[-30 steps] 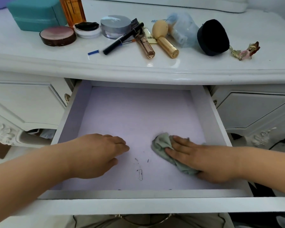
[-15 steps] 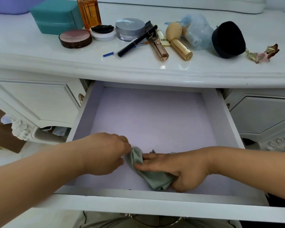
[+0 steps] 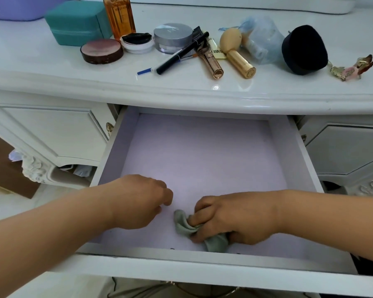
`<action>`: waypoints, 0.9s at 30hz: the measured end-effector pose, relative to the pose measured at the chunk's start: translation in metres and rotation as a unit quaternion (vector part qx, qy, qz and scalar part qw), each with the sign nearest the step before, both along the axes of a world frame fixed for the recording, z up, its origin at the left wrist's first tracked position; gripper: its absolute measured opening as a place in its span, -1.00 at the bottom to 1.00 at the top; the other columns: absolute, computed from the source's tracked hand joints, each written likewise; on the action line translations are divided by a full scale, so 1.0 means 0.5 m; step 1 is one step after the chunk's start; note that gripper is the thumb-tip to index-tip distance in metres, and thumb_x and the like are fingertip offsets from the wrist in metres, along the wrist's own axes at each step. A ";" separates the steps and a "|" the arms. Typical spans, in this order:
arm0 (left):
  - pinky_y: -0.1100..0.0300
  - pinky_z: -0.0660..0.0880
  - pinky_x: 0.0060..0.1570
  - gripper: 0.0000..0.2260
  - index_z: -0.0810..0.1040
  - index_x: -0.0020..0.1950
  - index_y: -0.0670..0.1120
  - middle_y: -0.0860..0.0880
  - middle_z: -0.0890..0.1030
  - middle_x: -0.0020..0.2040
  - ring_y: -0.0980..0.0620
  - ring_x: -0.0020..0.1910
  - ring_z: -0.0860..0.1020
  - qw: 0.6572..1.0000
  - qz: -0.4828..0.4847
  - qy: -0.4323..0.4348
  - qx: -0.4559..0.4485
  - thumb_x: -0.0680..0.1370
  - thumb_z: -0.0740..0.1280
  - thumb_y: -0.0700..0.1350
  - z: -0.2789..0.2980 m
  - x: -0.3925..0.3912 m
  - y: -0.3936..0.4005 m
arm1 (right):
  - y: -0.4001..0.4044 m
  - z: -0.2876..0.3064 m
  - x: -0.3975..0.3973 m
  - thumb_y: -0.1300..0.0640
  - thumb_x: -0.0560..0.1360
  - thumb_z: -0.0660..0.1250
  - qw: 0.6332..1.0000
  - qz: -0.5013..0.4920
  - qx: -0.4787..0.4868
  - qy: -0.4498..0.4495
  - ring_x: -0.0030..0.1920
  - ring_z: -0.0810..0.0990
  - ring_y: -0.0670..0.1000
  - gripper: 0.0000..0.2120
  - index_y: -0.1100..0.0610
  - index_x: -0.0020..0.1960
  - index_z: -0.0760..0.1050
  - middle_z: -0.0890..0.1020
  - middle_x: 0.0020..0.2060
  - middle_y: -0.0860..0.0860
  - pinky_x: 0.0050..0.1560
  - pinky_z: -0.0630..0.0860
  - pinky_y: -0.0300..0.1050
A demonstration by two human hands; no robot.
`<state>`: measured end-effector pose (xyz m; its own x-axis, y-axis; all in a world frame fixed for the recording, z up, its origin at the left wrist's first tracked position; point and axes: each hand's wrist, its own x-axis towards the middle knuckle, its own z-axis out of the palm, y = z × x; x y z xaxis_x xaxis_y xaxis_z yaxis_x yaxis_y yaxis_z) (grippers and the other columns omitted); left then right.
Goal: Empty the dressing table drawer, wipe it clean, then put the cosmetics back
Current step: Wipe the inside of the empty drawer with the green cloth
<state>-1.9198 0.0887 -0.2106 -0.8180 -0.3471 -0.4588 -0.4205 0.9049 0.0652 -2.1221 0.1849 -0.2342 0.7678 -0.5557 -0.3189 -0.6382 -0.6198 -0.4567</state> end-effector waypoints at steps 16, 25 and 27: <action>0.15 0.40 0.19 -0.68 0.30 0.37 0.11 0.11 0.42 0.32 0.04 0.20 0.46 1.000 0.009 0.007 0.005 0.61 0.09 -0.06 -0.001 -0.002 0.003 | 0.047 -0.004 -0.043 0.33 0.38 0.29 0.996 -0.003 -0.061 0.064 -0.09 0.46 0.16 -0.75 0.17 0.04 0.47 0.53 -0.08 0.16 -0.18 0.45 -0.01; 0.20 0.37 0.18 -0.69 0.31 0.36 0.12 0.14 0.43 0.31 0.06 0.21 0.45 1.000 -0.003 0.022 0.003 0.61 0.08 -0.04 -0.004 0.000 -0.002 | 0.061 0.050 -0.115 0.30 0.38 0.18 0.987 -0.147 -0.063 0.034 -0.04 0.40 0.00 -0.73 0.06 0.03 0.43 0.50 -0.08 0.04 -0.14 0.32 -0.19; 0.18 0.37 0.18 -0.69 0.31 0.35 0.12 0.13 0.43 0.30 0.05 0.20 0.45 1.000 -0.012 0.023 0.000 0.61 0.08 -0.03 -0.006 0.001 -0.002 | 0.067 0.072 -0.133 0.29 0.39 0.19 0.980 -0.177 -0.088 0.012 -0.09 0.34 -0.11 -0.74 -0.01 -0.02 0.39 0.49 -0.10 -0.02 -0.14 0.33 -0.25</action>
